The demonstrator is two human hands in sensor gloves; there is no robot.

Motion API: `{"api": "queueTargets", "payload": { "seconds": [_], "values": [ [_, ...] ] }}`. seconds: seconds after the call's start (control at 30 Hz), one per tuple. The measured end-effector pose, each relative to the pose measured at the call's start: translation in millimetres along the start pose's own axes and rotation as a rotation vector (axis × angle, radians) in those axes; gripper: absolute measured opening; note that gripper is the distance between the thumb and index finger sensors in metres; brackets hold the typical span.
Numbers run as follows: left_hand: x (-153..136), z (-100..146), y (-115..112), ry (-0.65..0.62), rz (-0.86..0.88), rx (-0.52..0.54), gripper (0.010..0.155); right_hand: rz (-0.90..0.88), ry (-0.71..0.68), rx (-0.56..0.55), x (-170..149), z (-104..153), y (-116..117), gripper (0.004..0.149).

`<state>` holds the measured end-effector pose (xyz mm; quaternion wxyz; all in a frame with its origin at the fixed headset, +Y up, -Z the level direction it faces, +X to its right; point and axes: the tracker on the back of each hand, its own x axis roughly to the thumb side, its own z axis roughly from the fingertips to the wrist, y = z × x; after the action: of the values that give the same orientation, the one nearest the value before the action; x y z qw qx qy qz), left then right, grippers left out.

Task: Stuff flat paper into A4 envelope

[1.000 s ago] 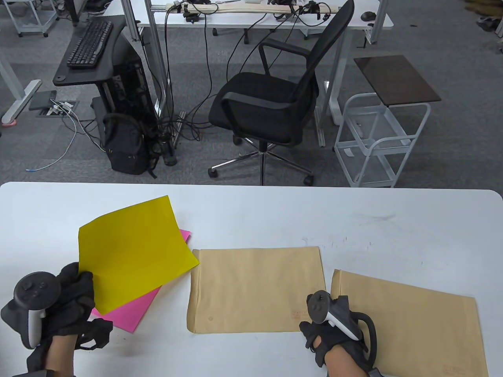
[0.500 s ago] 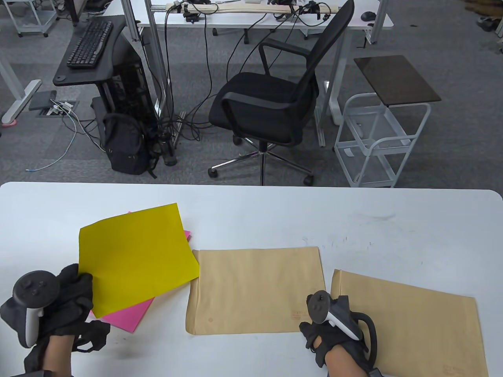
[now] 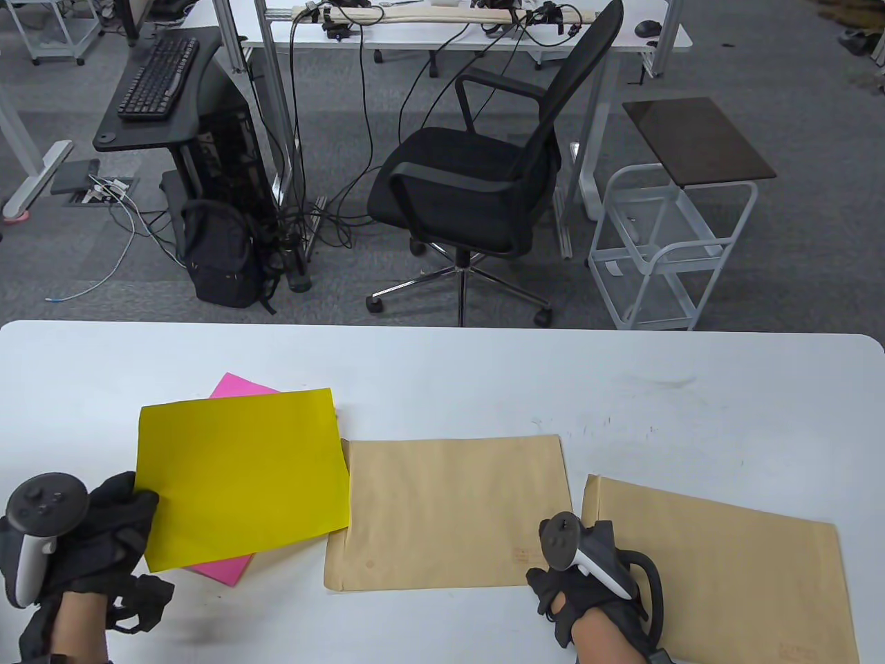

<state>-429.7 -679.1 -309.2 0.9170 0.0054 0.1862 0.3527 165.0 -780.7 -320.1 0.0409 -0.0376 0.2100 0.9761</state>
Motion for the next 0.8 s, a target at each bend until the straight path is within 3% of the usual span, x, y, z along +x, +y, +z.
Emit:
{"api": "queueTargets", "payload": {
  "seconds": [0.43,0.8],
  "values": [
    [-8.3,-6.4,-4.0,0.040,-0.021,-0.193,0.044,-0.001,0.000,0.001,0.0,-0.1,0.1,0.072],
    [-9.7,-7.7,-5.9,0.049,-0.031,-0.257,0.044,-0.004,-0.003,0.003,-0.5,-0.4,0.2,0.072]
  ]
}}
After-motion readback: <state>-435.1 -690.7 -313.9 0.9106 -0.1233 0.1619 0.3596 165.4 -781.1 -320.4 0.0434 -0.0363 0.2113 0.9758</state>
